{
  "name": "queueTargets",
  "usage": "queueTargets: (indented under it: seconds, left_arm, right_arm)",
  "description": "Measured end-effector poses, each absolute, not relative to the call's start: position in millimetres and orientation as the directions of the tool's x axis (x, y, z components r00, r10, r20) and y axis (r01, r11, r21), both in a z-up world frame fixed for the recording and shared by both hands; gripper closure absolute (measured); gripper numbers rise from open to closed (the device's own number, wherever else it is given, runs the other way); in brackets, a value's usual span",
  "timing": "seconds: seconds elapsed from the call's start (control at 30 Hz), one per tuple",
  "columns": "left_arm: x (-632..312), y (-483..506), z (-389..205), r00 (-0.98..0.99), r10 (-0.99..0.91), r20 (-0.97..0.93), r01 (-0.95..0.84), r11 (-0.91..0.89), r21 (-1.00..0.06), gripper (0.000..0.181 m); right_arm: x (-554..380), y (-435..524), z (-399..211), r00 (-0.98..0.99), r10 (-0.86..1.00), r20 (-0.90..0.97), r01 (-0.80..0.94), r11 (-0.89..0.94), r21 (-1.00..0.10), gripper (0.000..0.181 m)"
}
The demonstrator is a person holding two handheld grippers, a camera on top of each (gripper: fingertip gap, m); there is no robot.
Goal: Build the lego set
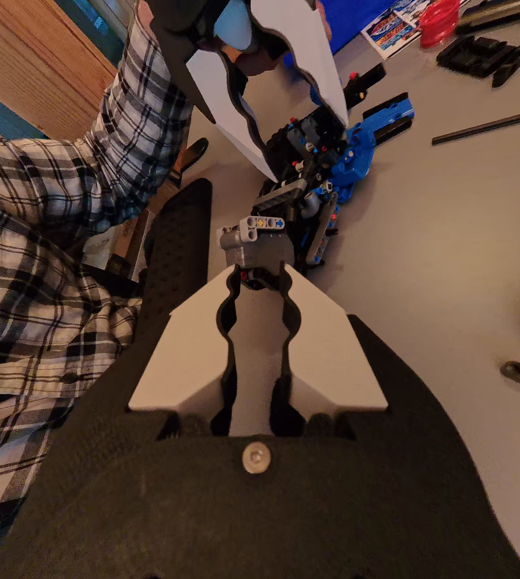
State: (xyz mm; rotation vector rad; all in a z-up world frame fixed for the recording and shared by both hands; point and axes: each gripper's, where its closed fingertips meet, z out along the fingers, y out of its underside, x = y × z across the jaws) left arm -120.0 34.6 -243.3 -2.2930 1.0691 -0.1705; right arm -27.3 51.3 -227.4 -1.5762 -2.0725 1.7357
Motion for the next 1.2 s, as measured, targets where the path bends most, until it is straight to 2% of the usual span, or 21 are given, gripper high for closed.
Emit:
queueTargets:
  seconds: [0.07, 0.37, 0.5, 0.73, 1.07, 1.2]
  left_arm:
    - [-123.9, 27.6, -243.7, 0.678, -0.723, -0.128, -0.653, -0.514, -0.557, 0.126]
    - [-131.1, 17.3, -244.7, 0.722, -0.683, -0.113, -0.612, -0.553, -0.566, 0.124]
    - [-132.6, 15.1, -244.1, 0.753, -0.647, -0.122, -0.581, -0.566, -0.585, 0.113]
    - [-136.5, 11.8, -242.3, 0.797, -0.584, -0.158, -0.546, -0.581, -0.604, 0.104]
    - [-96.8, 28.7, -218.5, 0.781, -0.552, -0.291, -0.587, -0.491, -0.643, 0.109]
    - [-66.9, 39.6, -220.4, 0.782, -0.557, -0.28, -0.581, -0.49, -0.65, 0.115]
  right_arm:
    - [-26.3, 57.5, -227.3, -0.481, 0.691, -0.54, 0.659, -0.121, -0.742, 0.159]
    - [-3.4, 51.7, -243.0, -0.535, 0.781, -0.321, 0.634, 0.121, -0.764, 0.156]
    - [0.6, 68.6, -242.0, -0.522, 0.808, -0.274, 0.606, 0.124, -0.786, 0.158]
    - [6.9, 103.7, -242.0, -0.458, 0.859, -0.23, 0.583, 0.095, -0.807, 0.16]
    - [6.9, 120.1, -239.8, -0.414, 0.881, -0.23, 0.566, 0.051, -0.823, 0.159]
    - [6.7, 125.0, -239.7, -0.401, 0.889, -0.221, 0.562, 0.048, -0.826, 0.159]
